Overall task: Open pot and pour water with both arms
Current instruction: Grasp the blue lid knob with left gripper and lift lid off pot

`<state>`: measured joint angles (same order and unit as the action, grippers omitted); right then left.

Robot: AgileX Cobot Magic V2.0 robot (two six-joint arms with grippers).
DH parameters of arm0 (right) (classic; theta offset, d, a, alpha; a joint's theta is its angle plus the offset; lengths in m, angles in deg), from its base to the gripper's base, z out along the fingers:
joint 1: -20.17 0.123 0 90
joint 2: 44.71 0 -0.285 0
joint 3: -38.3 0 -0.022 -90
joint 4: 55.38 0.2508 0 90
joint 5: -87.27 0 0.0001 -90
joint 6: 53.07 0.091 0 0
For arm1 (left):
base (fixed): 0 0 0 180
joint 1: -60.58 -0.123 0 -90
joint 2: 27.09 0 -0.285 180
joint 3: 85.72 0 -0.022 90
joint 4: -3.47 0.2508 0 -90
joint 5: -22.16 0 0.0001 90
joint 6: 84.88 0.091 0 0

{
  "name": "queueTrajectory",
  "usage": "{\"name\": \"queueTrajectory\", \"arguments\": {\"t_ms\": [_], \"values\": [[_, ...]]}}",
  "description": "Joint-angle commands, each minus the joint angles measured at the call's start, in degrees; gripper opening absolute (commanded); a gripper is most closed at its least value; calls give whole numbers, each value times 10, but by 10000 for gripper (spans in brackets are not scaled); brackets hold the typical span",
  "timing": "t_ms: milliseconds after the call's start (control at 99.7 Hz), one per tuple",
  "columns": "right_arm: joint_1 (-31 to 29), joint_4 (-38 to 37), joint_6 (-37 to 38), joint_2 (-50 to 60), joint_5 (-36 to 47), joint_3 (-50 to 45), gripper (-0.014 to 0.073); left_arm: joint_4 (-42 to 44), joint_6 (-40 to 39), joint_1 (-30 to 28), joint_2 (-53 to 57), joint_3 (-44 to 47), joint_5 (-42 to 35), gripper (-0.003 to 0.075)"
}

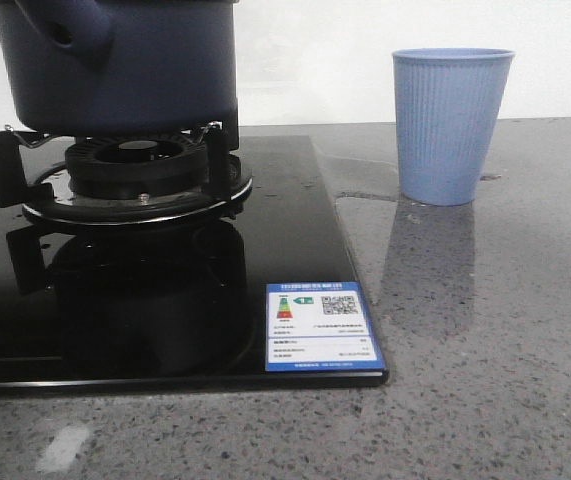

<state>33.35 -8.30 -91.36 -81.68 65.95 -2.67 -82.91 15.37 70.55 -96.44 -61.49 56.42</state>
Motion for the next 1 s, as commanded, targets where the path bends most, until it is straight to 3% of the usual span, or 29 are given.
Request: {"name": "queueTrajectory", "arguments": {"t_ms": [0,90,241,993], "values": [[0,9,-8,-19,51,19,652,-97,62,-2,-17,-20,-23,564],[0,9,-8,-27,59,19,652,-147,100,-15,-49,-20,12,563],[0,9,-9,-29,68,19,652,-158,109,-46,-106,-26,98,522],[0,9,-9,-29,70,19,652,-146,125,-54,-227,-108,143,511]]}}
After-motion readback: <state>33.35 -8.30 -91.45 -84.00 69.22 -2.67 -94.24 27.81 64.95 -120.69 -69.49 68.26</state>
